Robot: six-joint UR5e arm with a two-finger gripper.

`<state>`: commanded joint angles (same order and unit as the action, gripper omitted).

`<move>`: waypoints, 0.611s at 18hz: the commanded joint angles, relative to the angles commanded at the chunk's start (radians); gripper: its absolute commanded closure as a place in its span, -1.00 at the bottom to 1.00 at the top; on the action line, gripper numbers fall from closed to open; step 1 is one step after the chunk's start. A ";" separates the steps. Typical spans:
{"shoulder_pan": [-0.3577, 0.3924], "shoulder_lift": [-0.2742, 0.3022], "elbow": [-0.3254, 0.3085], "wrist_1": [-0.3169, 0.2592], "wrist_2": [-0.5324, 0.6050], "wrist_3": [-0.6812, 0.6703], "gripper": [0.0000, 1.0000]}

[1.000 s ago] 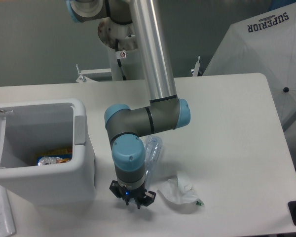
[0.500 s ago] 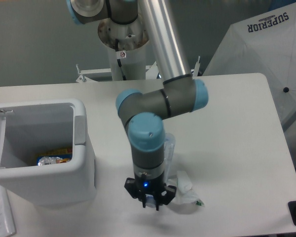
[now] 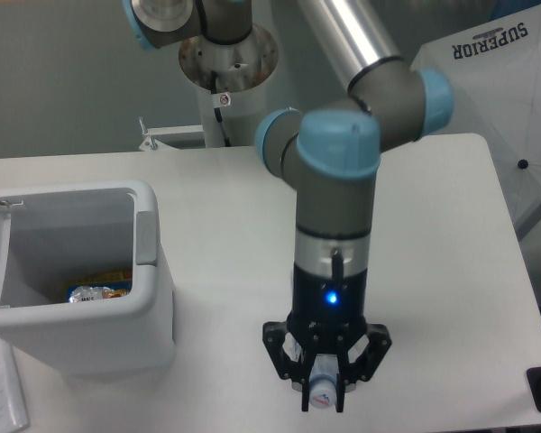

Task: Place the trash in the trash can
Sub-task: 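Lift the bottle and carry it over the white trash bin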

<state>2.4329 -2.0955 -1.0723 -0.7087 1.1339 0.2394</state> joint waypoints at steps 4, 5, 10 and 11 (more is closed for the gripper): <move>-0.009 0.091 -0.001 0.000 -0.011 -0.005 0.49; -0.014 0.098 -0.001 0.000 -0.013 -0.006 0.48; -0.064 0.195 -0.009 0.000 -0.045 -0.118 0.48; -0.089 0.204 -0.014 0.000 -0.045 -0.129 0.48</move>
<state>2.3442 -1.8915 -1.0860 -0.7087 1.0891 0.1106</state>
